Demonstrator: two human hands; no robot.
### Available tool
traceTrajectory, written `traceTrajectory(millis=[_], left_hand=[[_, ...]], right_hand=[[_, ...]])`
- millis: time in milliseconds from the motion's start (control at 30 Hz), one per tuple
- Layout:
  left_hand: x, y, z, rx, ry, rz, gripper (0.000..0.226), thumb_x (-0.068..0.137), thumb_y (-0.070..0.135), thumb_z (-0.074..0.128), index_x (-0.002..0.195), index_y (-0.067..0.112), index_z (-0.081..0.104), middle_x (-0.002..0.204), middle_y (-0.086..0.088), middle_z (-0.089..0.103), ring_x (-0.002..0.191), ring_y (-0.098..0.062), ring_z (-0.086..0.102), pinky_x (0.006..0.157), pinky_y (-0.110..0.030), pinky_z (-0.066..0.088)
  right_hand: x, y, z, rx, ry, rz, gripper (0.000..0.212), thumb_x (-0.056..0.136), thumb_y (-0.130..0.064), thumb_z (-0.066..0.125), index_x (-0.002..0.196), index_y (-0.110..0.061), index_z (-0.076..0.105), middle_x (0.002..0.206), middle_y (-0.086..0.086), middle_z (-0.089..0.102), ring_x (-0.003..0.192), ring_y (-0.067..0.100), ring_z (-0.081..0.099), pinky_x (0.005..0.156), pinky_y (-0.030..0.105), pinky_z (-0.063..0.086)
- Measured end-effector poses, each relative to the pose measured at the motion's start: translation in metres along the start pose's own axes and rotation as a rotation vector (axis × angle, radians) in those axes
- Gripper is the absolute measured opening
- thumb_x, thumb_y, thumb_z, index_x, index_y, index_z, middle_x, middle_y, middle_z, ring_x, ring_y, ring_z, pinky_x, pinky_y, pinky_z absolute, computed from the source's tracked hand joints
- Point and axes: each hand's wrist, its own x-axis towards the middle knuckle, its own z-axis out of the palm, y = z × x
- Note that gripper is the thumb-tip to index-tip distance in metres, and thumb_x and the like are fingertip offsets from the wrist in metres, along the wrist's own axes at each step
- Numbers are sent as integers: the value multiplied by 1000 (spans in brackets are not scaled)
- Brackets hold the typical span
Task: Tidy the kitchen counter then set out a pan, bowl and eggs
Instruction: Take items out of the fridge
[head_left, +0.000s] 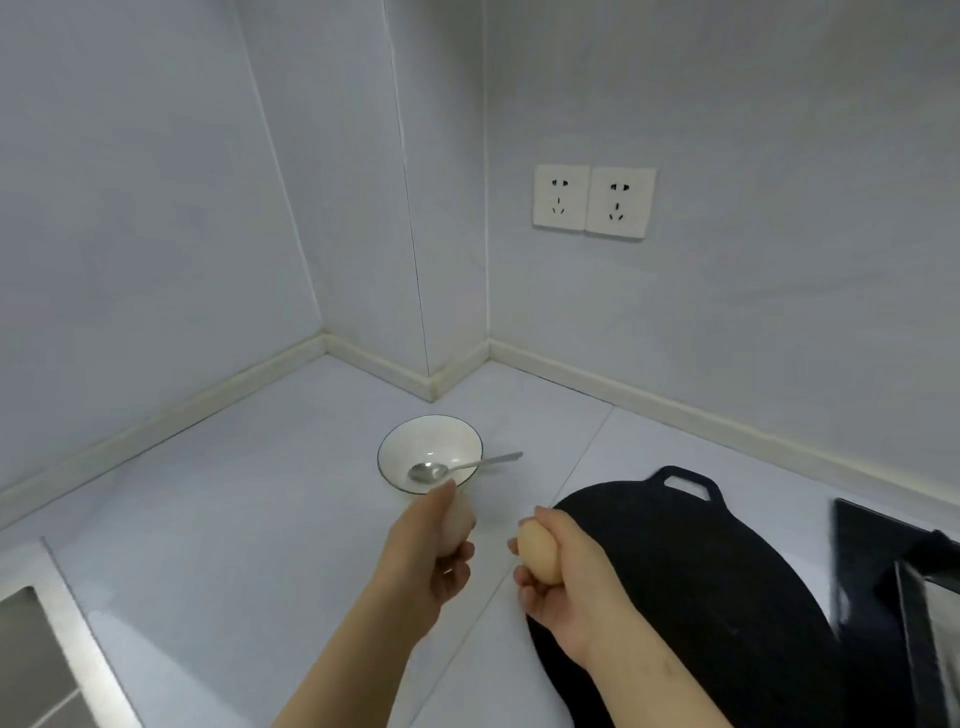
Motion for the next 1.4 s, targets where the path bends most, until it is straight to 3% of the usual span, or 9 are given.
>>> traceTrajectory(millis=[233,433,600,700,800,967,1067,1200,1400], left_hand=[[49,8,-54,400,-97,35,12,89,24,56,97,15,57,85,-4,58,64,-17,56,57,-25,44],[72,-2,-85,681,-45,144,21,84,14,58,104,13,50,94,-6,57,70,-18,54,59,-27,48],[89,-2,-103,1094,96,358,39,85,25,58,121,21,42,111,0,43,87,-19,51,73,-26,42],[94,3,-113,1225,144,393,43,89,28,53,128,22,36,122,1,39,86,-18,50,70,-24,39],[101,7,-128,1283,175,421,47,89,28,53,132,22,35,132,2,37,101,-20,54,72,-23,40],[112,8,-153,1313,250,467,49,88,29,55,134,24,37,134,3,40,120,-17,44,90,-22,39],[118,11,-163,1285,304,461,49,88,29,55,134,24,37,135,4,39,121,-17,41,94,-21,37],[123,14,-174,1274,344,446,49,89,25,54,135,23,36,136,2,38,122,-18,41,95,-22,37],[130,15,-182,1227,375,452,47,89,18,50,135,20,39,135,0,40,121,-20,42,92,-22,38]], right_hand=[[42,29,35,-117,-21,-36,6,91,-15,54,94,-11,57,76,12,58,52,19,50,43,23,41],[58,51,44,-508,-69,-102,28,87,-1,47,110,-17,52,88,4,55,72,16,55,63,24,53],[73,65,62,-913,-46,-305,41,84,-20,63,122,-25,46,107,-8,51,96,9,53,79,17,45],[84,69,77,-1035,-49,-413,33,82,-21,64,112,-26,50,104,-7,53,96,9,52,77,16,41],[97,76,92,-1080,-73,-486,24,81,-20,63,97,-30,48,99,-7,57,91,10,54,77,17,43],[121,86,121,-1169,-93,-557,29,80,-25,65,106,-29,54,99,-6,60,98,15,57,80,22,45],[136,91,136,-1192,-72,-610,38,79,-23,64,116,-24,55,94,-8,53,104,17,54,83,24,45],[149,95,149,-1172,-100,-629,44,80,-15,62,122,-20,52,113,-4,59,107,15,55,80,17,41],[161,100,167,-1266,-136,-679,42,84,-16,57,124,-23,50,123,-6,55,114,18,50,88,25,43]])
